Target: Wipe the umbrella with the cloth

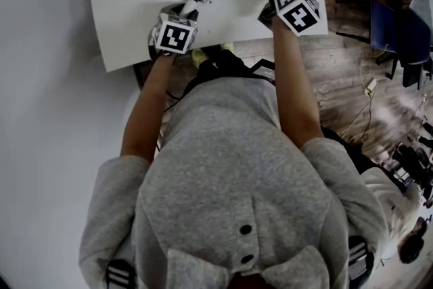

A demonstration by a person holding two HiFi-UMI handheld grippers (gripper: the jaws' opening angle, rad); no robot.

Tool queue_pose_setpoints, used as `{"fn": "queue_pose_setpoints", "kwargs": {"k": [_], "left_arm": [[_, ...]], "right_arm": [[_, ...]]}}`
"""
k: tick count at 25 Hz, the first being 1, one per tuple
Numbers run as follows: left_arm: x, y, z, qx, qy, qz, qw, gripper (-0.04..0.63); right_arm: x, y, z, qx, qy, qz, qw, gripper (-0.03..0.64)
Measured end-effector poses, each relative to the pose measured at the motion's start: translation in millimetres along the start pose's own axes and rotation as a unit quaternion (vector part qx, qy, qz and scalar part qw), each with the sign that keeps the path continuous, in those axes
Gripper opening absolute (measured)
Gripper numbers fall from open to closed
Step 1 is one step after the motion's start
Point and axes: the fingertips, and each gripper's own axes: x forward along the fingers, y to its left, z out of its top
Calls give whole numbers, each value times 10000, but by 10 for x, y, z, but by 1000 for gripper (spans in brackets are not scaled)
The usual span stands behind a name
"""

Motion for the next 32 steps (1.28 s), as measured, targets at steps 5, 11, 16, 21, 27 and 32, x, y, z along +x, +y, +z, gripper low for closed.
{"fn": "queue_pose_setpoints", "kwargs": {"k": [5, 11, 16, 21, 27, 32], "left_arm": [[2, 34, -26, -69, 9, -40, 10000, 155], [1, 13, -21, -115, 25, -97, 9999, 155], [29, 17, -54, -65, 55, -59, 9999, 155], [8, 14, -27, -144, -49, -160, 9998, 155], [-154, 54, 37, -90, -414, 55, 9991, 158], [-783, 91, 336, -170, -1559, 510, 9863, 158]], "right_arm": [[136, -49, 146, -372, 32, 190, 9991, 48], [-40, 1194, -971, -1293, 1497, 2154, 9563, 48], [-486, 1744, -1439, -1297, 2016, 2805, 9294, 48], [-964, 1994, -1479, -1306, 2186, 3523, 9006, 48], [-1329, 1538, -575, -1906, 1379, 4071, 8826, 48], [-1541, 723, 96, -2753, 446, 3556, 8921, 48]]}}
